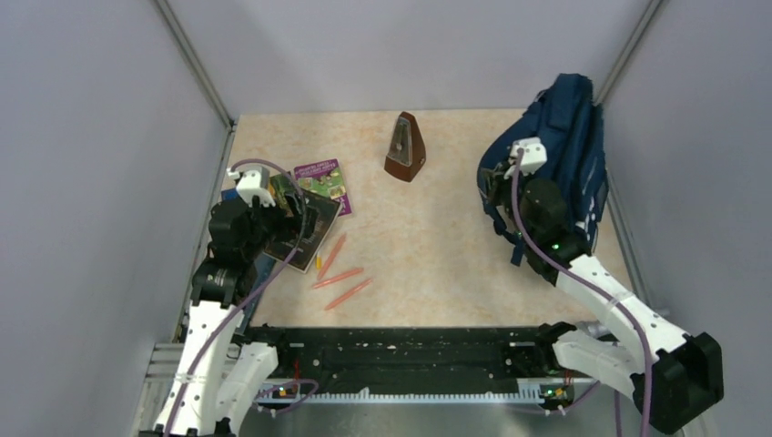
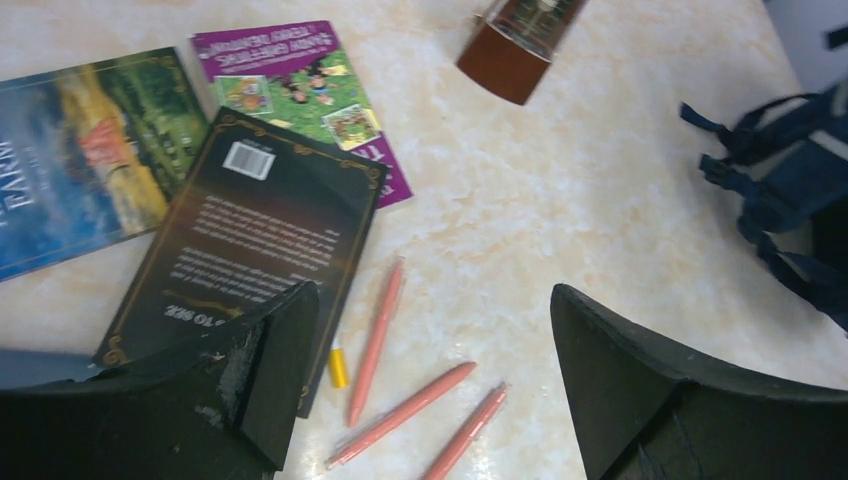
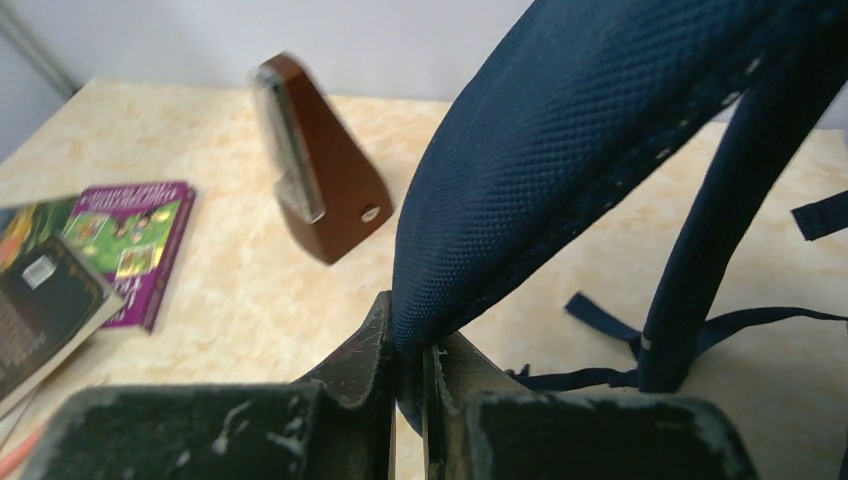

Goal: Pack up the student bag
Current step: Move the student bag to the center of the board.

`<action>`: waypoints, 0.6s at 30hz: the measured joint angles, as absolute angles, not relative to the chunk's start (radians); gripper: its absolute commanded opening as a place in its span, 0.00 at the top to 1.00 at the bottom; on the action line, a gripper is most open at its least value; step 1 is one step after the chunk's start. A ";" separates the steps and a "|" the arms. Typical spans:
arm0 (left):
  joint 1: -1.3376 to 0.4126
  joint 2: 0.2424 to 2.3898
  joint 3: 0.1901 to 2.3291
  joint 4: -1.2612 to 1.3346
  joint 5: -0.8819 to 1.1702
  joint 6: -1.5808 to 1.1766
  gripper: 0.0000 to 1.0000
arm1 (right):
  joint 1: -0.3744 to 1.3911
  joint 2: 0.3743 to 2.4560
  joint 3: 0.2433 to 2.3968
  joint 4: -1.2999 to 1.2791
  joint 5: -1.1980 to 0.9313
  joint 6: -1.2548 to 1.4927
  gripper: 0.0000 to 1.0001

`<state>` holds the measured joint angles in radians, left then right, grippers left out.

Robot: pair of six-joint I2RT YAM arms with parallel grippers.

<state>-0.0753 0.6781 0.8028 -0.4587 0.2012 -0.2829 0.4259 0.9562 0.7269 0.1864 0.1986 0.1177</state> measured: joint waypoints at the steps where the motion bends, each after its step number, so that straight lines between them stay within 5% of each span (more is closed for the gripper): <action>1: -0.089 0.687 0.807 -0.452 0.214 -0.288 0.10 | 0.465 0.971 0.727 0.191 0.219 0.108 1.00; 18: -0.396 1.061 1.074 -0.253 0.388 -0.461 0.11 | 0.882 1.037 0.602 0.370 0.349 0.083 1.00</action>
